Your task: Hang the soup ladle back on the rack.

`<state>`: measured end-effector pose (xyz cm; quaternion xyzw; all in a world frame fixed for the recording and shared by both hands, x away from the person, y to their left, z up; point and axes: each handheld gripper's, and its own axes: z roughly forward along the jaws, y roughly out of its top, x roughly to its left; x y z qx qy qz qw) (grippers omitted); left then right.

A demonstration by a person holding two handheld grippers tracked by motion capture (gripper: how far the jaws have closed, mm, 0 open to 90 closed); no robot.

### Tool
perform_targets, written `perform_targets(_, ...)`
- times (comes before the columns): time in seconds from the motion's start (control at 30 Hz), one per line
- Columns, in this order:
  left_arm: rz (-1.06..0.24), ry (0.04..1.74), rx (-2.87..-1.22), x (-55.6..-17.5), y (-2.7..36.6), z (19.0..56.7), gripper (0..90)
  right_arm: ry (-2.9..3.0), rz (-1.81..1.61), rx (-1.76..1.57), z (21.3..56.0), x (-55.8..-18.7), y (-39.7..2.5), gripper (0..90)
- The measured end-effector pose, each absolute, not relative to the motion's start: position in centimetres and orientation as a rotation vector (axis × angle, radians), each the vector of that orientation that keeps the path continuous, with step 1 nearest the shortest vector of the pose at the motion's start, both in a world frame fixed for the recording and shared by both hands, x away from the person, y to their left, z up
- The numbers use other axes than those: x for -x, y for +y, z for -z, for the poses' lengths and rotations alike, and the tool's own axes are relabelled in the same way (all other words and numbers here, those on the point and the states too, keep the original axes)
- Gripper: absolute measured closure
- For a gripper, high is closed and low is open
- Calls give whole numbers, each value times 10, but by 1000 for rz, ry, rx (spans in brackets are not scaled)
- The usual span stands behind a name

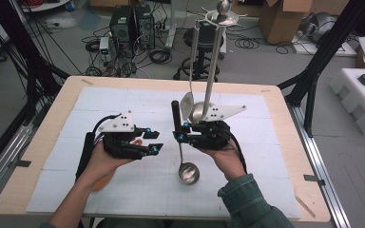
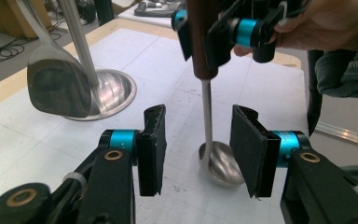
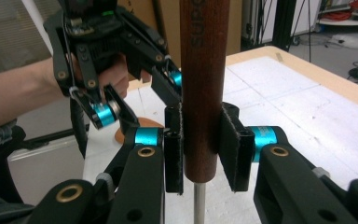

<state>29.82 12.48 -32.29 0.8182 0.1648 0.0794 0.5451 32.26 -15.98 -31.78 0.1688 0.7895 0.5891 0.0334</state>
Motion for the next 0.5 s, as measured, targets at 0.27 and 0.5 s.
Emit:
perform_targets(0.27, -179, 388, -1948, -298, 121, 327, 555, 2407, -1818, -540, 316, -323, -158, 735)
perform_targets(0.5, -171, 387, -1948, -300, 116, 332, 558, 2397, -1816, -539, 313, -321, -156, 736)
